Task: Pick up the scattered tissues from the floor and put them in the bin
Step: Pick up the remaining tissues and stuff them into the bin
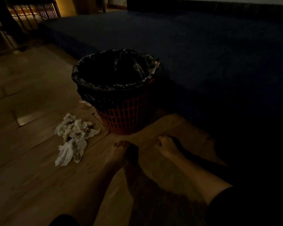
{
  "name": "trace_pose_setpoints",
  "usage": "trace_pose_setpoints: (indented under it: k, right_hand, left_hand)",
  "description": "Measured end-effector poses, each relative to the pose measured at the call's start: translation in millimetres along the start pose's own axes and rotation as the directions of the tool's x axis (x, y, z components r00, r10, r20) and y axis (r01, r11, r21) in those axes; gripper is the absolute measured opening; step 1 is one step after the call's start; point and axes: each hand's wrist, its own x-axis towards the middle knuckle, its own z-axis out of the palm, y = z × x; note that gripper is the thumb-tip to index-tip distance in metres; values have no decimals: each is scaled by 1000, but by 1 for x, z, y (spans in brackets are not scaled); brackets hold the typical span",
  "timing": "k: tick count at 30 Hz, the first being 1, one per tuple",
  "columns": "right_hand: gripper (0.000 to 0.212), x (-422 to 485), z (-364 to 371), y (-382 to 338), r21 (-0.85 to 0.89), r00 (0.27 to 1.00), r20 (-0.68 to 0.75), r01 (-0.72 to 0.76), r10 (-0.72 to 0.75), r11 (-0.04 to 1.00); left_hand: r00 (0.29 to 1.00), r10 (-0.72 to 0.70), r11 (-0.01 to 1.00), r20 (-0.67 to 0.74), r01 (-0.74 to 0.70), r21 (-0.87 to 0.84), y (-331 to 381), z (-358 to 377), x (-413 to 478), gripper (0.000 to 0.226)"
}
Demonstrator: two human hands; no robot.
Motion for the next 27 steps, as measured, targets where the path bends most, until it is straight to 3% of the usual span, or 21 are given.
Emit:
trace_pose_setpoints:
  k: [2,6,9,13,18,21,24,27]
  right_hand:
    - [21,-6,24,2,-149,991,-83,92,-105,985]
    - [21,-14,54,7,-295,938,-138,266,-317,917]
    - [14,-3,61,3,-219,948,-212,193,-239,956]
    - [21,-8,80,-38,-148,928,-236,258,-288,955]
    - [23,1,117,-139,78,901,-139,424,-411,903]
    - [20,29,123,-187,147,884,-128,466,-451,872]
    - [19,55,124,-219,178,867,-133,497,-480,849]
    - [23,82,131,-238,135,853,-117,521,-508,843]
  left_hand:
    - [997,-50,998,-52,48,-46,3,8,-1,29]
    - [981,90,989,-172,-108,-102,8,9,-10,28]
    - [977,62,991,-205,-84,-103,1,9,-8,29]
    - [991,-77,991,-113,64,-114,-26,4,-12,34]
    - [914,-288,955,-287,250,-162,-94,-19,-53,17]
    - [839,-363,931,-406,312,-186,-134,-41,-69,31]
    - [807,-438,896,-396,356,-265,-162,-50,-55,53]
    - [820,-450,887,-353,364,-285,-166,-55,-31,67]
